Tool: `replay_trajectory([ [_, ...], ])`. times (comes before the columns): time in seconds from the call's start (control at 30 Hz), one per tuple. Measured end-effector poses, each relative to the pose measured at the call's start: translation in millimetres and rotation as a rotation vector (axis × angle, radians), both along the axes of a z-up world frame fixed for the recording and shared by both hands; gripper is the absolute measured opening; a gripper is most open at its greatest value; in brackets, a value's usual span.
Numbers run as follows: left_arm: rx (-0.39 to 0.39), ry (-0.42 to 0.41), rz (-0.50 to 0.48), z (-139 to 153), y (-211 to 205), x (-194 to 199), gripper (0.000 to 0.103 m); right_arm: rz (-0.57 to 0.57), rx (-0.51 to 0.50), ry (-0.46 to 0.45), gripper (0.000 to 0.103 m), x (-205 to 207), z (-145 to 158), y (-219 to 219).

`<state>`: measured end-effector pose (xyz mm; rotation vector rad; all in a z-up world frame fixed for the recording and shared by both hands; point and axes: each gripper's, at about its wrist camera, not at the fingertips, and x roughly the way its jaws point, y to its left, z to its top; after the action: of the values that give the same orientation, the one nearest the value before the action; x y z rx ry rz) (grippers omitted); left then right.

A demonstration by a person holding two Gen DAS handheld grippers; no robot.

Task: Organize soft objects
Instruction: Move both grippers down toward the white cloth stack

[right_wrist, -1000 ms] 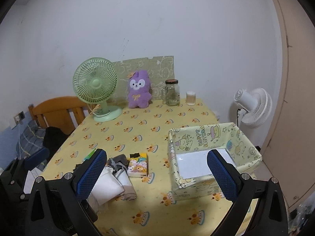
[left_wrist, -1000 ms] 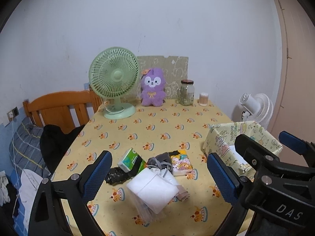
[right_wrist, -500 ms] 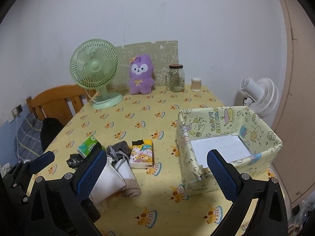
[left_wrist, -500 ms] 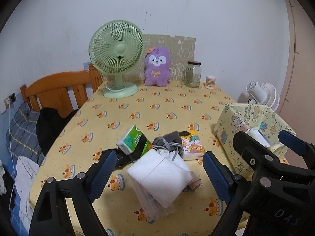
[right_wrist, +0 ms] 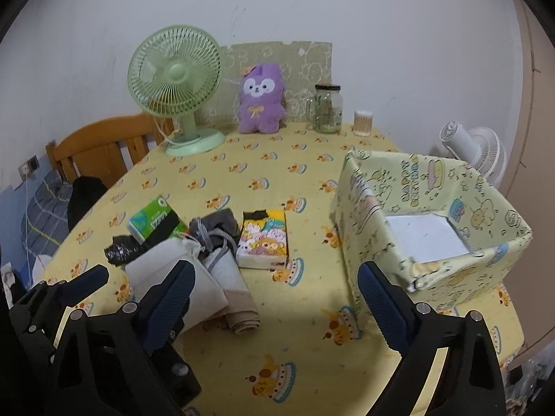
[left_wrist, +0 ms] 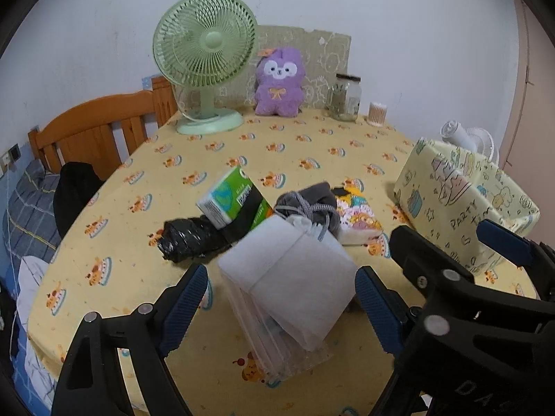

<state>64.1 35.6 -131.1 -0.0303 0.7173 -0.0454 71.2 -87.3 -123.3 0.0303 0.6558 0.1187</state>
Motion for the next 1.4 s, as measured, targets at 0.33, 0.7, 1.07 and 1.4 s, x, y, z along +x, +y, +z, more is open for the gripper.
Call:
replay_trajectory([
  [0.33, -0.011, 0.038, -0.008, -20, -1, 15, 0.08, 0.027, -0.011, 0.058, 0.093, 17, -19, 12],
  [0.7, 0.002, 0.02, -0.045, -19, -7, 17, 0.048, 0.029, -0.008, 0.081, 0.093, 25, -24, 13],
  [1.07, 0.025, -0.003, -0.034, -10, -5, 11, 0.029, 0.031, -0.002, 0.066, 0.093, 23, -17, 12],
  [1.4, 0.008, 0.001, -0.035, -15, 5, 16, 0.026, 0.05, 0.013, 0.095, 0.08, 35, -25, 22],
])
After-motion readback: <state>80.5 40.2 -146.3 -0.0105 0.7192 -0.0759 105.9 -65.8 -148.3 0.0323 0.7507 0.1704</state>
